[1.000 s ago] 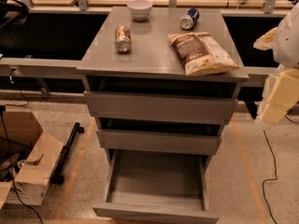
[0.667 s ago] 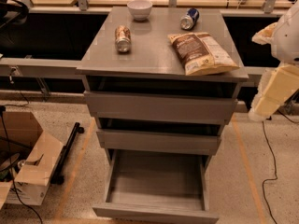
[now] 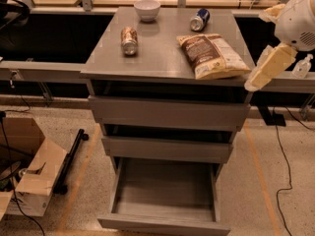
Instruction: Place brown chip bag into bottom drawer
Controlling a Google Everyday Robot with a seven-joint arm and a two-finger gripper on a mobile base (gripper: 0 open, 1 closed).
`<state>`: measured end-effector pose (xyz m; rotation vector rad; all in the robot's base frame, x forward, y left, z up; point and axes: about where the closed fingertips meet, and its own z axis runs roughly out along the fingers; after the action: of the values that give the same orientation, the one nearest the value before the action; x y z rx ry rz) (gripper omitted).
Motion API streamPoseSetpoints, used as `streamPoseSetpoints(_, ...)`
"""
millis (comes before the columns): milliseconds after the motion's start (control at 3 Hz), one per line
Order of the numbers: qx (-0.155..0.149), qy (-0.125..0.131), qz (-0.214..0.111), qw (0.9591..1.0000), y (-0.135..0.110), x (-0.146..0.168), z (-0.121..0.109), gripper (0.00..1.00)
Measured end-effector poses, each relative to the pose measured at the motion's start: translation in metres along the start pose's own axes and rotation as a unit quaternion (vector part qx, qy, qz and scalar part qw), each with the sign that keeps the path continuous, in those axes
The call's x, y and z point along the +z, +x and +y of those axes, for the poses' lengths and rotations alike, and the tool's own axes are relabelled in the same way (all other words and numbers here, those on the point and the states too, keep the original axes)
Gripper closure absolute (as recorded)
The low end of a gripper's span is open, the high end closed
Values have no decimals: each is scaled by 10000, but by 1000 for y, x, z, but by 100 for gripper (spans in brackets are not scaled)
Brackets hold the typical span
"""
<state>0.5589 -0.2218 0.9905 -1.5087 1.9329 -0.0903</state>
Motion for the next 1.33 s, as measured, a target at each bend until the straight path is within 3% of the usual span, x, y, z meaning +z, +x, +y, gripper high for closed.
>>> streamPoseSetpoints(333, -1, -2, -4, 10000, 0, 0, 0, 0)
streamPoseSetpoints(667, 192, 89, -524, 9984, -19, 34, -16, 0)
streamPoseSetpoints(1333, 827, 24, -1249, 9887, -18, 108, -55, 0)
